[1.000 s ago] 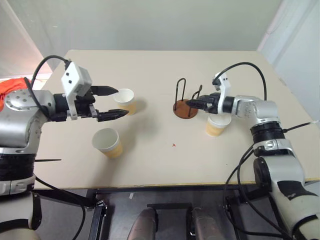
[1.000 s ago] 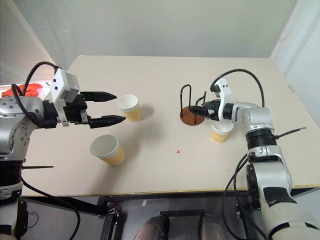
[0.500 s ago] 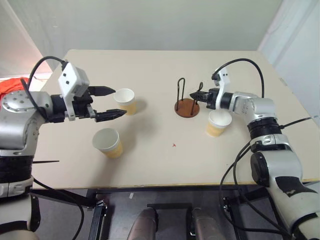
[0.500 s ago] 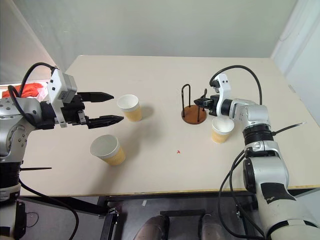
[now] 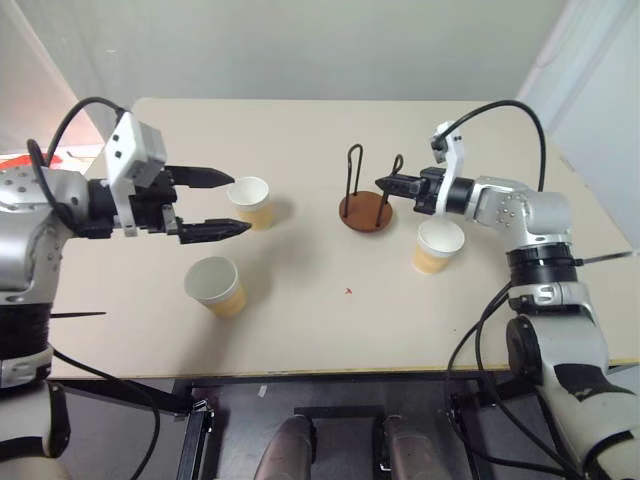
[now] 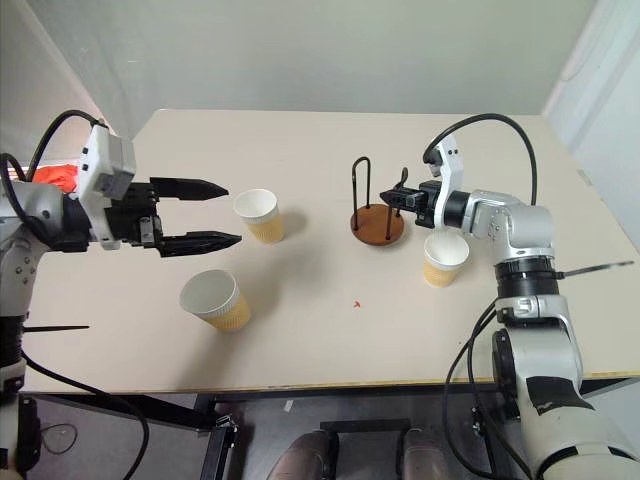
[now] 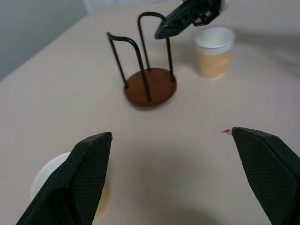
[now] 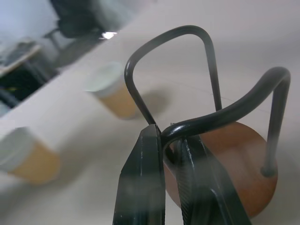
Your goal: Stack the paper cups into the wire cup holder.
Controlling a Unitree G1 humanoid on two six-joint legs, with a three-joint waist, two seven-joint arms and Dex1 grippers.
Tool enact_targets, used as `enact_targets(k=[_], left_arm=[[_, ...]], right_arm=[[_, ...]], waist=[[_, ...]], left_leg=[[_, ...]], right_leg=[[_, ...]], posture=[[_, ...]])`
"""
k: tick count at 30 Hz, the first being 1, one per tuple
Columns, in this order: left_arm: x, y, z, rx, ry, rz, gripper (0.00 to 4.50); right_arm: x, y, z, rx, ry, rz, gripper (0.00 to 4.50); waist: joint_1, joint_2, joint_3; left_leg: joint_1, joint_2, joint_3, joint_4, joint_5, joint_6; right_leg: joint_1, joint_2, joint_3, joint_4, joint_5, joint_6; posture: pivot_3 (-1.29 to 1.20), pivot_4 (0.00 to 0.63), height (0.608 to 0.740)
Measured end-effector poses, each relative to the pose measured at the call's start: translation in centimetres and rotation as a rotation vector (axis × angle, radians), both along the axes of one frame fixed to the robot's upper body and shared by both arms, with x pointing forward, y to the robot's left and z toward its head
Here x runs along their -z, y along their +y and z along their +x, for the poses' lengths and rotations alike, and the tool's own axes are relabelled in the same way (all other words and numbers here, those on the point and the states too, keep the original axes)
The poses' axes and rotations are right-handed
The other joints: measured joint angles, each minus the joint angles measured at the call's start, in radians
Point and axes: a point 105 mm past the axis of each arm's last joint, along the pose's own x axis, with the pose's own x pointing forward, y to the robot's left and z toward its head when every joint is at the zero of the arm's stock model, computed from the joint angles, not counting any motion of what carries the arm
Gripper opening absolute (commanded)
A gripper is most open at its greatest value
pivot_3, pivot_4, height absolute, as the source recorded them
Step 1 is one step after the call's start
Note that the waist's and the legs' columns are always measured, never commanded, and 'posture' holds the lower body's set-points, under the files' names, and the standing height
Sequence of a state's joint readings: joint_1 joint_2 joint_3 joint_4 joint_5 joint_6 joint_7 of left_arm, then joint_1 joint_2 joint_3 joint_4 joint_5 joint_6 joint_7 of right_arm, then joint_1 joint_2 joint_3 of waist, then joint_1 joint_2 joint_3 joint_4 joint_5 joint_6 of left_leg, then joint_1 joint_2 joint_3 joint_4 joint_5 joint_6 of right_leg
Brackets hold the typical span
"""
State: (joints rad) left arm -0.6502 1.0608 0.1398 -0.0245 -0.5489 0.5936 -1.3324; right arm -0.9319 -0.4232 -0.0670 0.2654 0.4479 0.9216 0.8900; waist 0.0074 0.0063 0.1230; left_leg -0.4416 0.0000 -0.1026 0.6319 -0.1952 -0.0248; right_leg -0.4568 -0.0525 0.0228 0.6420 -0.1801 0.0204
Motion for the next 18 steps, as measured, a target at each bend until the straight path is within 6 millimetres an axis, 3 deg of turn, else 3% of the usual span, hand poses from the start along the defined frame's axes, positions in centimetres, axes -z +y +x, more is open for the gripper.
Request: enact_targets(k=[8,17,18], left_arm=[[2.4,-0.4,-3.0,0.147,0.148,0.059,4.5],[2.5,-0.6,-3.1,0.162,0.152,0.067,4.5],[2.5,-0.6,-3.1,0.161,0.152,0.07,4.5]], right_arm=[[3.2,0.1,-6.9,-0.181,0.028,-0.03,0.01],[4.7,1.3,-8.2,-0.231,0.047,-0.106,0.01],[5.0,1.4,-8.3,-0.24,0.055,-0.123,0.36]], waist=[[0.0,0.0,0.0],[-0.004,-0.001,-0.001],[-0.004,-0.001,-0.001]], left_leg=[[0.002,0.001,0.0,0.001,0.001,0.0],[0.006,0.0,0.0,0.001,0.008,0.001],[0.006,0.0,0.0,0.001,0.008,0.001]], right_leg=[[0.002,0.0,0.001,0.001,-0.001,0.001],[0.005,0.0,0.004,0.002,0.0,0.0],[0.005,0.0,0.004,0.002,0.0,0.0]], posture=[[0.0,0.15,0.74],[0.0,0.15,0.74],[0.0,0.15,0.74]])
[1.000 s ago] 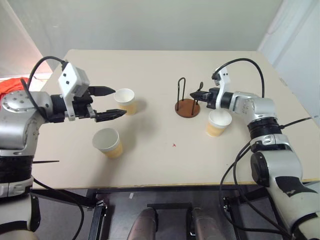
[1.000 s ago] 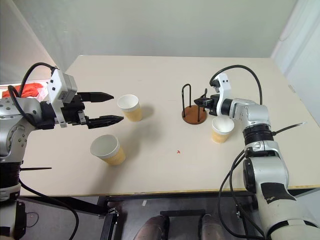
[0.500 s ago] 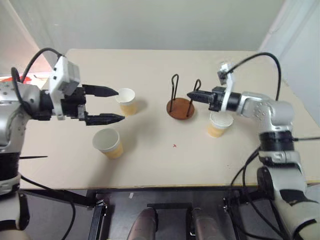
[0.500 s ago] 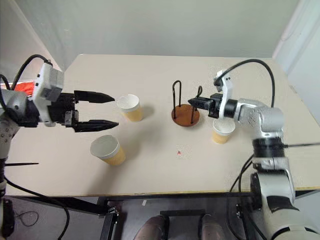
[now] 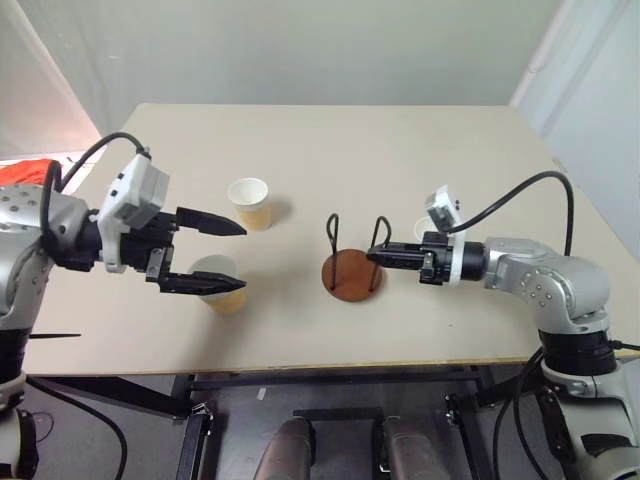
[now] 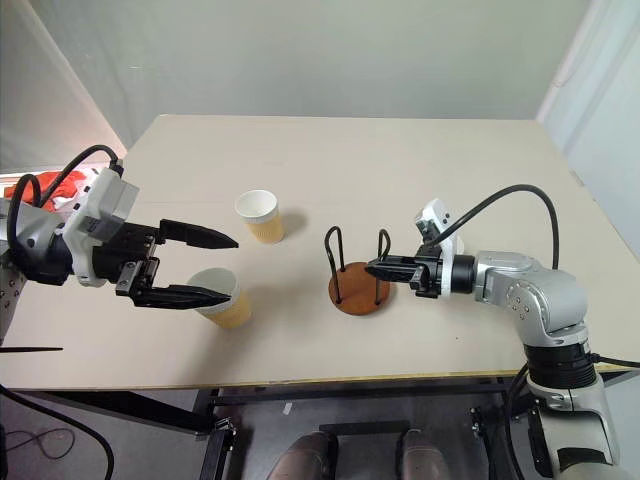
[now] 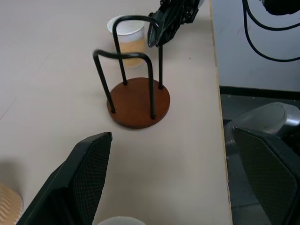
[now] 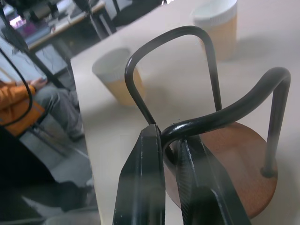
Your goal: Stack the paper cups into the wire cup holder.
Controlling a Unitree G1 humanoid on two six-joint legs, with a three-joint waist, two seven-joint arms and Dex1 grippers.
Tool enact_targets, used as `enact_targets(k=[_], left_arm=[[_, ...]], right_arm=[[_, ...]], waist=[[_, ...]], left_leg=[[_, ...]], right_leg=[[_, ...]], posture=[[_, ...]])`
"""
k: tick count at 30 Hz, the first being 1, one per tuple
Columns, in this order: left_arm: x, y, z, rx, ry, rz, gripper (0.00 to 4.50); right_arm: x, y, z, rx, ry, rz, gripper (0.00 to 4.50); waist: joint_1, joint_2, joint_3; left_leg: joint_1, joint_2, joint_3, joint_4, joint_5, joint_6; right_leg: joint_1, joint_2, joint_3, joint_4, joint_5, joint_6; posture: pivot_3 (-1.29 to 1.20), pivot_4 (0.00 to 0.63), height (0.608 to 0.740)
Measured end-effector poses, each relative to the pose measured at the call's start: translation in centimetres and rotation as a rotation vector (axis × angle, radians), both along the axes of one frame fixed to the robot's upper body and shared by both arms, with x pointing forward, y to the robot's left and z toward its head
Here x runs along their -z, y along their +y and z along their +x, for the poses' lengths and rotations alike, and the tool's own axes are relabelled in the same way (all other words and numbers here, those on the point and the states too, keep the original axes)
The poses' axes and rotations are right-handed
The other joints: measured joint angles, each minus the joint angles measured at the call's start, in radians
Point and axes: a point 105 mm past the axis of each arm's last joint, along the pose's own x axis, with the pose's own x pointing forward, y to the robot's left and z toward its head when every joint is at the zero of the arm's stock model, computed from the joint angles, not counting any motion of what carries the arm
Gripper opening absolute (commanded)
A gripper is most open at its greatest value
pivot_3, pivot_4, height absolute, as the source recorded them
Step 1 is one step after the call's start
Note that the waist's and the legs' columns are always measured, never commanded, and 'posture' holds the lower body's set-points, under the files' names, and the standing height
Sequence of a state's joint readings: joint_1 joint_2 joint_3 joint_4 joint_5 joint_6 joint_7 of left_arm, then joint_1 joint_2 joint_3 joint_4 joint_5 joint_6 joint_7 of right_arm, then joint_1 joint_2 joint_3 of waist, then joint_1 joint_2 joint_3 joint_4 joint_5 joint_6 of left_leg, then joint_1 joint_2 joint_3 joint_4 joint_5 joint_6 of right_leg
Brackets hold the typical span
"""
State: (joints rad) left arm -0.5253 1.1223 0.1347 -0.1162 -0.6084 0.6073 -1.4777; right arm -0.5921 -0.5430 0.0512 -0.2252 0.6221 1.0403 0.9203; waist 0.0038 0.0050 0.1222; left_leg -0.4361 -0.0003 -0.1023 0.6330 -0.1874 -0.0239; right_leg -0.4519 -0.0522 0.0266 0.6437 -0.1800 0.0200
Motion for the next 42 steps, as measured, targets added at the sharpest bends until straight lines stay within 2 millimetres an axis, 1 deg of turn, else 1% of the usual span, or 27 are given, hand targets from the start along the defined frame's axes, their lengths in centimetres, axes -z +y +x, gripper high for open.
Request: enact_targets(k=[1,2,8,11,12,14,16,17,19,21,22,23,24,25,26,27,28,31,33,35,41,42], left_arm=[[0.0,0.0,0.0,0.0,0.0,0.002,4.5],[0.0,-0.1,0.0,0.002,0.0,0.002,4.5],[0.1,-0.4,0.2,0.01,-0.001,0.003,4.5],[0.1,-0.5,0.4,0.006,-0.006,0.001,4.5],[0.1,-0.4,0.6,0.001,-0.008,-0.001,4.5],[0.0,-0.5,0.8,0.001,-0.018,-0.003,4.5],[-0.2,-0.5,1.1,-0.001,-0.029,-0.01,4.5],[-0.3,-0.6,1.3,-0.001,-0.034,-0.014,4.5],[-0.6,-0.9,1.5,0.009,-0.051,-0.027,4.5],[-1.4,-1.5,1.9,0.024,-0.095,-0.056,4.5],[-1.7,-1.6,2.1,0.02,-0.117,-0.055,4.5],[-1.9,-1.6,2.2,0.017,-0.127,-0.052,4.5],[-2.1,-1.6,2.3,0.013,-0.139,-0.05,4.5],[-2.2,-1.7,2.3,0.014,-0.149,-0.05,4.5],[-2.3,-1.7,2.4,0.013,-0.157,-0.05,4.5],[-2.3,-1.6,2.5,0.005,-0.163,-0.046,4.5],[-2.3,-1.7,2.5,0.002,-0.166,-0.044,4.5],[-2.2,-1.9,2.7,-0.005,-0.179,-0.034,4.5],[-2.1,-2.0,2.7,-0.012,-0.19,-0.021,4.5],[-1.9,-2.0,2.7,-0.019,-0.193,-0.012,4.5],[-1.0,-1.8,2.3,-0.029,-0.176,0.013,4.5],[-0.9,-1.8,2.2,-0.032,-0.176,0.015,4.5]], right_arm=[[0.3,0.1,-0.1,-0.01,0.005,-0.018,0.77],[0.5,0.1,-0.2,-0.021,0.007,-0.032,0.96],[1.3,0.1,-1.5,-0.12,-0.001,-0.123,2.99],[1.8,-1.1,-1.7,-0.145,-0.053,-0.241,4.05],[1.9,-1.8,-1.6,-0.15,-0.085,-0.291,4.34],[1.9,-3.0,-1.6,-0.164,-0.148,-0.387,4.34],[1.7,-5.0,-1.5,-0.174,-0.209,-0.511,4.34],[1.2,-5.7,-1.4,-0.179,-0.235,-0.551,4.34],[0.1,-6.3,-1.5,-0.208,-0.262,-0.576,4.34],[-2.8,-7.0,-1.6,-0.231,-0.307,-0.557,4.34],[-4.9,-7.4,-1.5,-0.218,-0.362,-0.545,4.34],[-5.9,-7.6,-1.2,-0.202,-0.39,-0.536,4.34],[-7.1,-8.2,-0.4,-0.165,-0.428,-0.531,4.34],[-7.7,-9.0,0.5,-0.119,-0.457,-0.546,4.34],[-7.6,-9.8,1.3,-0.081,-0.461,-0.562,4.34],[-7.0,-10.6,2.4,-0.04,-0.449,-0.582,4.34],[-6.1,-11.0,3.1,-0.023,-0.426,-0.594,4.34],[-2.5,-10.8,4.2,-0.075,-0.341,-0.626,4.34],[-1.0,-10.8,4.6,-0.098,-0.312,-0.642,4.34],[-0.2,-10.9,5.0,-0.104,-0.297,-0.658,4.34],[0.1,-10.3,5.9,-0.132,-0.323,-0.681,4.34],[0.3,-10.3,6.0,-0.135,-0.321,-0.686,4.17]], waist=[[0.0,0.0,0.0],[0.0,0.0,0.0],[0.003,0.0,0.0],[0.003,0.0,0.0],[0.003,-0.001,0.0],[0.004,-0.001,0.0],[0.006,-0.001,0.0],[0.006,-0.001,0.0],[0.005,-0.001,0.0],[0.005,0.0,0.0],[0.004,-0.001,0.0],[0.002,-0.002,-0.001],[0.001,-0.003,-0.002],[0.001,-0.005,-0.002],[0.002,-0.006,-0.003],[0.002,-0.006,-0.003],[0.002,-0.005,-0.003],[0.002,-0.004,-0.002],[0.002,-0.003,-0.001],[0.002,-0.003,-0.001],[0.001,-0.003,-0.001],[0.001,-0.003,-0.001]], left_leg=[[0.0,0.0,0.0,0.0,0.0,0.0],[-0.001,0.0,0.0,0.0,0.0,0.0],[-0.002,0.0,0.0,-0.001,-0.004,0.0],[-0.002,0.0,0.0,0.0,-0.006,0.0],[-0.002,0.0,0.0,0.0,-0.006,0.0],[-0.002,0.0,0.0,0.0,-0.007,0.0],[-0.002,0.0,0.0,0.0,-0.006,0.0],[-0.002,0.0,0.0,0.0,-0.006,0.0],[-0.002,0.0,0.001,0.0,-0.006,0.0],[-0.004,-0.001,0.001,0.0,-0.005,0.001],[-0.003,-0.001,0.001,0.0,-0.005,0.001],[-0.002,-0.001,0.001,0.0,-0.005,0.001],[-0.001,0.0,0.001,0.0,-0.005,0.001],[0.0,0.0,0.0,0.0,-0.005,0.001],[0.0,0.0,0.0,0.0,-0.005,0.002],[0.001,0.0,0.0,0.0,-0.005,0.002],[0.0,0.0,0.0,0.0,-0.005,0.002],[0.0,0.001,0.0,0.0,-0.005,0.002],[-0.001,0.001,0.0,-0.001,-0.005,0.002],[-0.001,0.001,0.0,-0.001,-0.006,0.003],[-0.001,0.001,0.0,-0.001,-0.008,0.002],[-0.001,0.001,0.0,-0.001,-0.008,0.002]], right_leg=[[0.0,0.0,0.0,0.0,0.0,0.0],[0.0,0.0,0.0,-0.001,0.0,0.0],[-0.001,0.0,-0.001,-0.001,-0.002,0.003],[-0.001,0.0,-0.001,-0.001,-0.002,0.003],[-0.001,0.0,-0.001,-0.002,-0.002,0.003],[-0.001,-0.001,-0.001,-0.002,-0.002,0.003],[-0.001,-0.001,-0.001,-0.002,-0.002,0.003],[-0.001,-0.001,-0.001,-0.002,-0.002,0.003],[-0.001,-0.001,-0.001,-0.002,-0.003,0.004],[-0.002,-0.001,0.0,-0.002,-0.003,0.004],[-0.001,0.0,0.0,-0.002,-0.003,0.005],[0.0,0.0,0.0,-0.002,-0.004,0.006],[0.001,0.0,0.0,-0.003,-0.004,0.006],[0.001,0.0,0.0,-0.003,-0.004,0.006],[0.002,0.0,0.0,-0.003,-0.004,0.006],[0.002,0.0,0.0,-0.003,-0.004,0.006],[0.002,0.0,0.0,-0.003,-0.004,0.006],[0.0,0.0,0.0,-0.001,-0.003,0.007],[0.0,0.0,-0.001,-0.001,-0.003,0.008],[0.0,-0.001,-0.001,-0.001,-0.002,0.009],[0.0,-0.001,-0.001,-0.001,-0.002,0.008],[0.0,-0.001,-0.001,-0.001,-0.002,0.008]], posture=[[0.0,0.15,0.74],[0.0,0.15,0.74],[0.0,0.15,0.74],[0.0,0.15,0.74],[0.0,0.15,0.74],[0.0,0.15,0.74],[0.0,0.15,0.74],[0.0,0.15,0.74],[0.0,0.15,0.74],[0.0,0.15,0.74],[0.0,0.15,0.74],[0.0,0.15,0.74],[0.0,0.15,0.74],[0.0,0.15,0.74],[0.0,0.15,0.74],[0.0,0.15,0.74],[0.0,0.15,0.74],[0.0,0.15,0.74],[0.0,0.15,0.74],[0.0,0.15,0.74],[0.0,0.15,0.74],[0.0,0.15,0.74]])
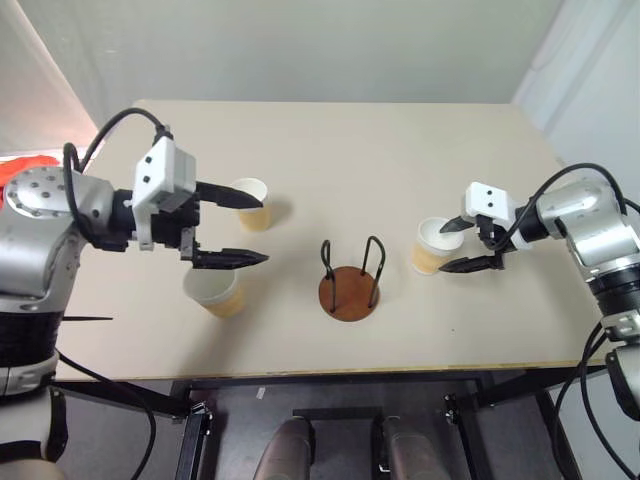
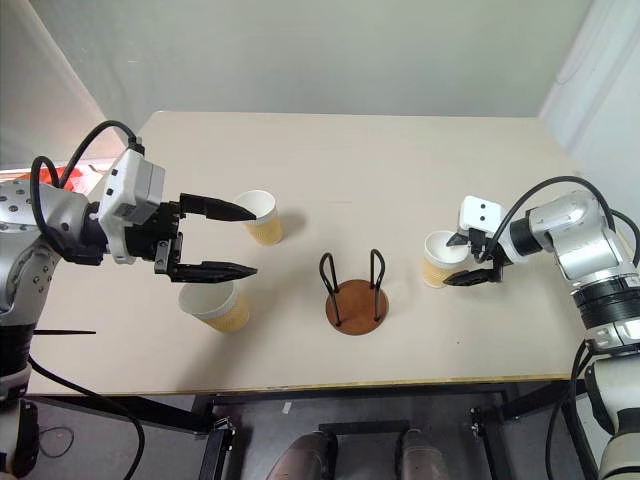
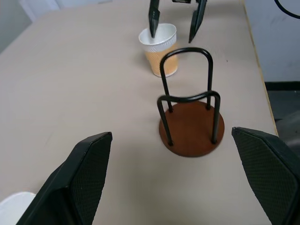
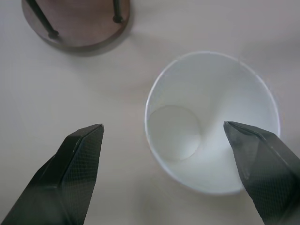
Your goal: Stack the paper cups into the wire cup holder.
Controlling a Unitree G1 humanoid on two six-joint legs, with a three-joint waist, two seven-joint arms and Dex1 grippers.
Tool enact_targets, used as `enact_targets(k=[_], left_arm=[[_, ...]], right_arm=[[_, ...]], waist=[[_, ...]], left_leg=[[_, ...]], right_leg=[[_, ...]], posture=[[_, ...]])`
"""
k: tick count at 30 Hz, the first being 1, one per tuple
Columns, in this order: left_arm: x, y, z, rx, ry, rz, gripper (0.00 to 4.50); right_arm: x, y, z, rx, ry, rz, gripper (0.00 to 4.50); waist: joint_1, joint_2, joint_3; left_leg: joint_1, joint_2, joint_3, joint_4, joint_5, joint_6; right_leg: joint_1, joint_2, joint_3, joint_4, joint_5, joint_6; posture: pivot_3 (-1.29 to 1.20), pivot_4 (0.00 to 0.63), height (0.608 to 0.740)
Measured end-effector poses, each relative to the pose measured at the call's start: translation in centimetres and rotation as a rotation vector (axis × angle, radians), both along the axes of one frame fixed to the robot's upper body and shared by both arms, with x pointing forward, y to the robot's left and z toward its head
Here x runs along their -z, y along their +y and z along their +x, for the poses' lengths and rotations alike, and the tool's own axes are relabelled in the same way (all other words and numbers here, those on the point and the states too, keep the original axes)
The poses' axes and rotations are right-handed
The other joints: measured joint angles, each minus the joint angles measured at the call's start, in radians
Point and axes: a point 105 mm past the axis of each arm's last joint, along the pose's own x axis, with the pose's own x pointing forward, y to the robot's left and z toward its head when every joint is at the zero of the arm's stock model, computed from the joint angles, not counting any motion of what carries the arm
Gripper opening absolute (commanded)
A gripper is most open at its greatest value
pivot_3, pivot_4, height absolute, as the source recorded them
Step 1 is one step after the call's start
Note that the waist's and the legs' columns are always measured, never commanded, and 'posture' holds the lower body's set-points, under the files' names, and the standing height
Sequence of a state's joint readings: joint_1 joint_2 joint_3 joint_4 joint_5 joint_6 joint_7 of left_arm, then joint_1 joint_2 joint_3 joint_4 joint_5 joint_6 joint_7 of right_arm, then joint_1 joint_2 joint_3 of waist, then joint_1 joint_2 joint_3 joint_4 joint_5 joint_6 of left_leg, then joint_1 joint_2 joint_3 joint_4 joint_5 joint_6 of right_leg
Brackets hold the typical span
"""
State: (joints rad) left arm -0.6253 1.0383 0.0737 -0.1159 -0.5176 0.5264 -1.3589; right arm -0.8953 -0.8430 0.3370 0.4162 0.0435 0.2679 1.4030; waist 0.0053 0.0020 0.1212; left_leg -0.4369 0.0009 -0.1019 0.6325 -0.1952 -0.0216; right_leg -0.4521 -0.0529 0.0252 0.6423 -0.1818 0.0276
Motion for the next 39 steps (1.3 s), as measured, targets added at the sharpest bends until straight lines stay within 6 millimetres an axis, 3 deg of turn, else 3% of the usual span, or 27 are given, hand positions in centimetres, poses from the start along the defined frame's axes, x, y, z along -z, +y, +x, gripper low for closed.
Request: enact_targets(k=[6,13,16,22,25,27,31,39], left_arm=[[0.1,0.2,-0.1,-0.016,-0.002,0.0,4.5],[0.0,0.2,-0.2,-0.019,-0.005,0.005,4.5],[-0.1,0.3,-0.1,-0.02,-0.008,0.006,4.5],[-0.2,0.3,-0.1,-0.022,-0.013,0.007,4.5],[-0.2,0.3,-0.2,-0.021,-0.011,0.013,4.5],[-0.2,0.6,-0.4,-0.019,-0.003,0.023,4.5],[0.2,0.4,-1.3,0.007,0.008,0.035,4.5],[0.6,0.6,-2.0,-0.008,0.015,0.038,4.5]], right_arm=[[1.7,0.7,0.5,-0.026,0.011,-0.033,2.43],[1.0,1.1,-0.1,-0.079,0.025,-0.023,0.17],[-1.2,2.2,-1.2,-0.156,0.033,0.048,0.07],[-9.4,6.1,-3.9,-0.37,-0.084,0.214,0.07],[-11.8,8.4,-5.9,-0.507,-0.133,0.241,0.07],[-11.6,9.6,-6.9,-0.576,-0.128,0.229,0.07],[-9.3,11.2,-7.1,-0.635,-0.072,0.196,0.07],[-7.5,11.7,-6.2,-0.627,-0.055,0.146,0.07]], waist=[[0.001,0.0,0.0],[0.002,0.0,0.0],[0.001,0.001,0.0],[-0.001,0.001,0.0],[-0.003,0.0,0.0],[-0.003,0.0,0.0],[-0.003,0.0,0.0],[-0.004,0.0,0.0]], left_leg=[[0.0,0.0,0.0,0.0,0.0,0.0],[0.0,0.0,0.0,0.0,0.0,-0.001],[0.0,0.0,0.0,0.0,0.0,-0.001],[0.0,0.0,0.0,-0.001,0.0,-0.001],[0.001,0.0,0.0,-0.001,0.0,-0.001],[0.0,0.0,0.0,-0.001,0.0,-0.001],[0.0,0.0,0.0,-0.001,0.0,-0.001],[0.001,0.0,0.0,-0.001,0.001,-0.002]], right_leg=[[0.0,0.0,0.0,0.0,0.001,-0.002],[0.0,0.0,0.0,0.0,0.001,-0.002],[-0.001,0.0,0.0,0.0,0.0,-0.003],[-0.001,0.0,0.0,0.0,-0.001,-0.005],[-0.001,0.001,-0.001,0.0,-0.003,-0.007],[-0.001,0.001,-0.001,0.0,-0.003,-0.008],[-0.001,0.0,0.0,0.001,-0.003,-0.008],[-0.002,0.0,0.0,0.002,-0.003,-0.008]], posture=[[0.0,0.15,0.74],[0.0,0.15,0.74],[0.0,0.15,0.74],[0.0,0.15,0.74],[0.0,0.15,0.74],[0.0,0.15,0.74],[0.0,0.15,0.74],[0.0,0.15,0.74]])
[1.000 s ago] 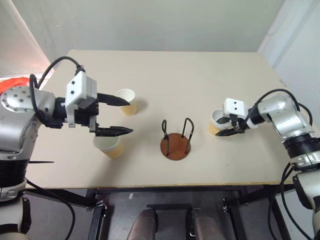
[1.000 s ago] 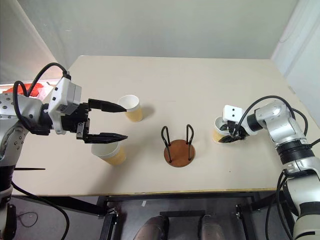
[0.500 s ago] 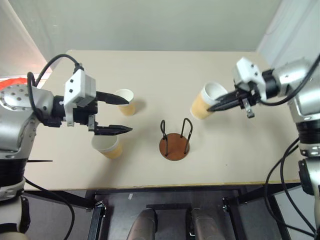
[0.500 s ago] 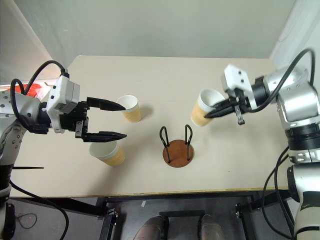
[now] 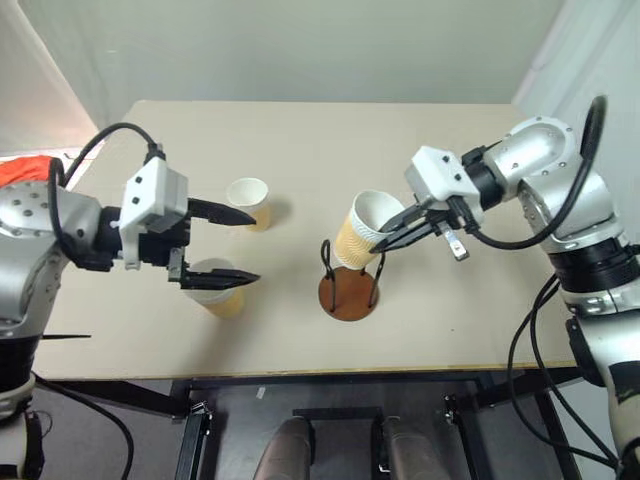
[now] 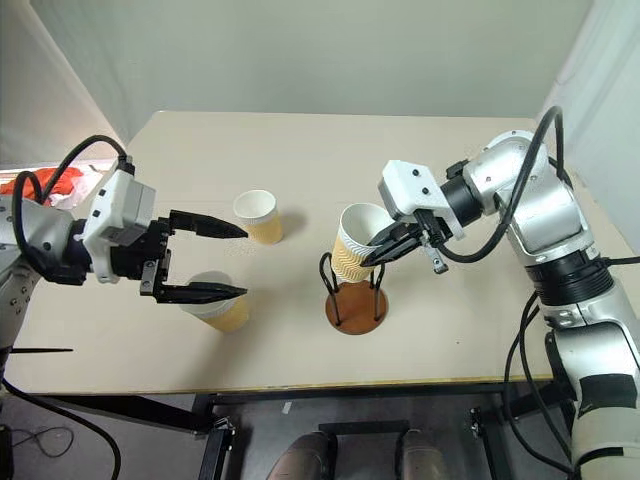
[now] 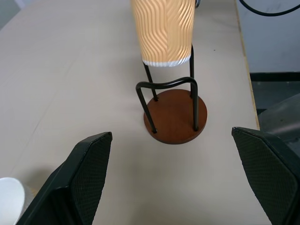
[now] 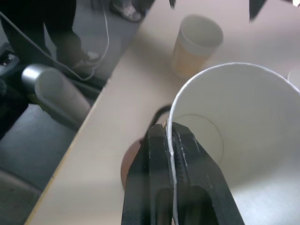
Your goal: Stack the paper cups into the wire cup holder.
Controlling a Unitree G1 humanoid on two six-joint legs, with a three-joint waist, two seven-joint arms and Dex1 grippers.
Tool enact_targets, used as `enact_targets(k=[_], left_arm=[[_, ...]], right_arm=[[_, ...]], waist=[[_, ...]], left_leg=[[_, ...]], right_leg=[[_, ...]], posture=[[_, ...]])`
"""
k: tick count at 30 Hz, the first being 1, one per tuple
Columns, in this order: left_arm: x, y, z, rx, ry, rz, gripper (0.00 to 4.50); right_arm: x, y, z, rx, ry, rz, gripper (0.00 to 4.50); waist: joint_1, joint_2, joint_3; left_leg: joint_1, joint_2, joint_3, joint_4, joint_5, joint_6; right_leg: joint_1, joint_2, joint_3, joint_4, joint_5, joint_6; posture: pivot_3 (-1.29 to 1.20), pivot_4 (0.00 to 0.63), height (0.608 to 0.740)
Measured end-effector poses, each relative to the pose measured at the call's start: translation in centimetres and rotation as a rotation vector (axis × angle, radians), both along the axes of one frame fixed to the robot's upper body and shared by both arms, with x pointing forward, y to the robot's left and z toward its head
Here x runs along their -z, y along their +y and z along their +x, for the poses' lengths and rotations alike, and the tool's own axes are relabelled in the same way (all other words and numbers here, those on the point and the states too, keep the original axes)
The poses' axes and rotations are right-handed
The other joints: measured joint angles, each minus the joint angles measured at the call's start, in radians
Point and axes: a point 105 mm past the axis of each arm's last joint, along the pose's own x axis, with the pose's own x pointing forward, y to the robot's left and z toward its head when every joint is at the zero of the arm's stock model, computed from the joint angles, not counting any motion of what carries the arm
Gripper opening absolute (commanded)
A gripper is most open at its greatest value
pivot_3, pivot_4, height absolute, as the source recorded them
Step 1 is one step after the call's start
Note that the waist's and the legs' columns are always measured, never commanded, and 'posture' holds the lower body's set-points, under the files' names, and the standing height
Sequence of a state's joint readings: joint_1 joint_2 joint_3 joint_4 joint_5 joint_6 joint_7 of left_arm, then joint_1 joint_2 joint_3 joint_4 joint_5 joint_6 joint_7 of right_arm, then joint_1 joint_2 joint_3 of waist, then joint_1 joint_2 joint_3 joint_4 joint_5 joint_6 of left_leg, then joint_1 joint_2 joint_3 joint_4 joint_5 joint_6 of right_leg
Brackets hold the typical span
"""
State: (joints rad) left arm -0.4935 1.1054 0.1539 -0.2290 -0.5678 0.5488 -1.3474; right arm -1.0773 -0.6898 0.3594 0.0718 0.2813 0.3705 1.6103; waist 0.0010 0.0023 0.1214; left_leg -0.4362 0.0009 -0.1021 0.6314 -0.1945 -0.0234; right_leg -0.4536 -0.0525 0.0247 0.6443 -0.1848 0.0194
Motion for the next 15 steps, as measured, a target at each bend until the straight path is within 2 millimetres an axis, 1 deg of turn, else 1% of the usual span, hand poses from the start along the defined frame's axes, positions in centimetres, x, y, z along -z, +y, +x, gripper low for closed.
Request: enact_targets(k=[3,7,9,11,13,14,15], left_arm=[[0.0,0.0,-0.3,0.0,0.004,0.003,4.5],[0.0,0.3,-0.5,-0.007,0.002,0.025,4.5],[-0.1,0.7,-0.5,-0.026,-0.016,0.076,4.5],[-0.1,0.8,-0.6,-0.022,-0.031,0.13,4.5],[0.4,0.9,-0.8,-0.001,-0.025,0.206,4.5],[0.6,1.1,-0.9,0.01,-0.02,0.245,4.5],[0.7,1.3,-1.0,0.024,-0.015,0.284,4.5]], right_arm=[[0.2,0.0,0.1,0.001,-0.007,-0.014,0.69],[0.9,-0.1,0.7,0.023,-0.008,-0.041,2.05],[1.0,-0.1,0.8,0.025,-0.007,-0.045,2.64],[1.0,-0.1,0.8,0.028,-0.006,-0.047,3.32],[1.0,0.0,0.7,0.03,0.009,-0.042,4.07],[1.0,0.0,0.6,0.032,0.022,-0.037,4.34],[0.8,0.1,0.4,0.031,0.04,-0.02,4.44]], waist=[[0.0,0.0,0.0],[0.0,0.0,0.0],[0.0,0.0,0.0],[0.0,0.0,0.0],[0.0,0.0,0.0],[0.0,0.0,0.0],[0.0,0.0,0.0]], left_leg=[[0.0,0.0,0.0,0.0,0.0,0.0],[0.0,0.0,0.0,0.0,0.0,0.0],[0.0,0.0,0.0,0.0,0.0,0.0],[0.0,0.0,0.0,0.0,0.0,0.0],[0.0,0.0,0.0,0.0,0.0,0.0],[0.0,0.0,0.0,0.0,0.0,-0.001],[-0.001,0.0,0.0,0.0,-0.001,-0.001]], right_leg=[[0.0,0.0,0.0,0.0,0.0,0.0],[0.0,0.0,0.0,0.0,0.0,0.0],[0.0,0.0,0.0,0.0,0.0,0.0],[0.0,0.0,0.0,0.0,0.0,-0.001],[0.0,0.0,0.0,0.0,0.0,-0.001],[-0.001,0.0,0.0,0.0,0.0,-0.001],[-0.001,0.0,0.0,0.0,-0.001,-0.001]], posture=[[0.0,0.15,0.74],[0.0,0.15,0.74],[0.0,0.15,0.74],[0.0,0.15,0.74],[0.0,0.15,0.74],[0.0,0.15,0.74],[0.0,0.15,0.74]])
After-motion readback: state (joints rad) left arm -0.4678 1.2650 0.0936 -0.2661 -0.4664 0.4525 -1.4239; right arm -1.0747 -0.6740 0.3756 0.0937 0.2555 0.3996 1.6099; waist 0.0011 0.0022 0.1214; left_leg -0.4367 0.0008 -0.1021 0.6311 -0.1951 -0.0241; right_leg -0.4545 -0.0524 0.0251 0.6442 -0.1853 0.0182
